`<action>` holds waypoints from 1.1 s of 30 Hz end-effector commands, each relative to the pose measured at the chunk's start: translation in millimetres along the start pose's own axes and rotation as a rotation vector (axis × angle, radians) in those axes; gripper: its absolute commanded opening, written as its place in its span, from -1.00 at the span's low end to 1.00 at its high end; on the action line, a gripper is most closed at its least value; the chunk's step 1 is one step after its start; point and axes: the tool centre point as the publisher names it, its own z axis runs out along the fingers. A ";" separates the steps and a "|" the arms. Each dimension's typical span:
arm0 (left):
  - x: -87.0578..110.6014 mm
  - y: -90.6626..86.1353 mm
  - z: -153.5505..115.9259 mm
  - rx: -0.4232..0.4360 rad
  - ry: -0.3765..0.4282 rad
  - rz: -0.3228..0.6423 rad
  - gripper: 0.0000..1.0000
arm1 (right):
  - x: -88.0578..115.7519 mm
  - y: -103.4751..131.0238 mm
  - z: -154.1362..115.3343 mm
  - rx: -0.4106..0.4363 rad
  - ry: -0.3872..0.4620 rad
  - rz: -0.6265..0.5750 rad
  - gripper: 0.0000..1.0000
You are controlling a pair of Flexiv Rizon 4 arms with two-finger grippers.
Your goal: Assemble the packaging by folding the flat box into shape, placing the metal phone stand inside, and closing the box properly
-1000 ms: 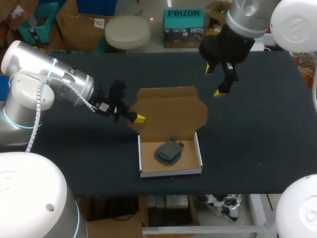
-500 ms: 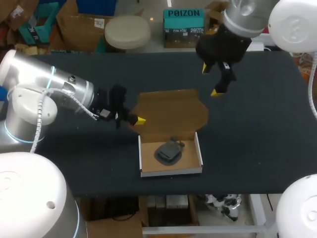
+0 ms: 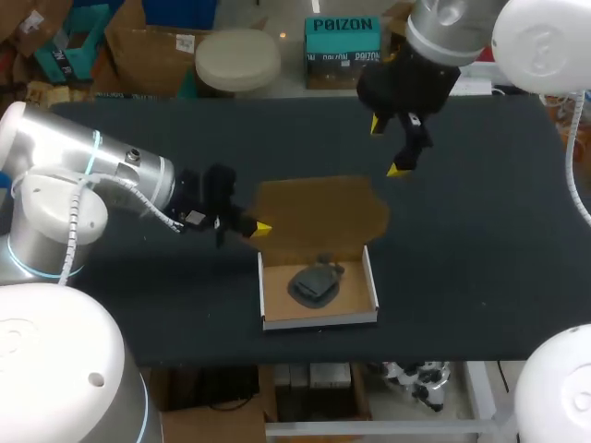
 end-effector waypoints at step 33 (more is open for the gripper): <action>5.2 -3.8 -4.3 0.011 -0.020 0.036 -1.00 | -19.2 39.4 -5.8 0.048 -0.007 0.028 0.36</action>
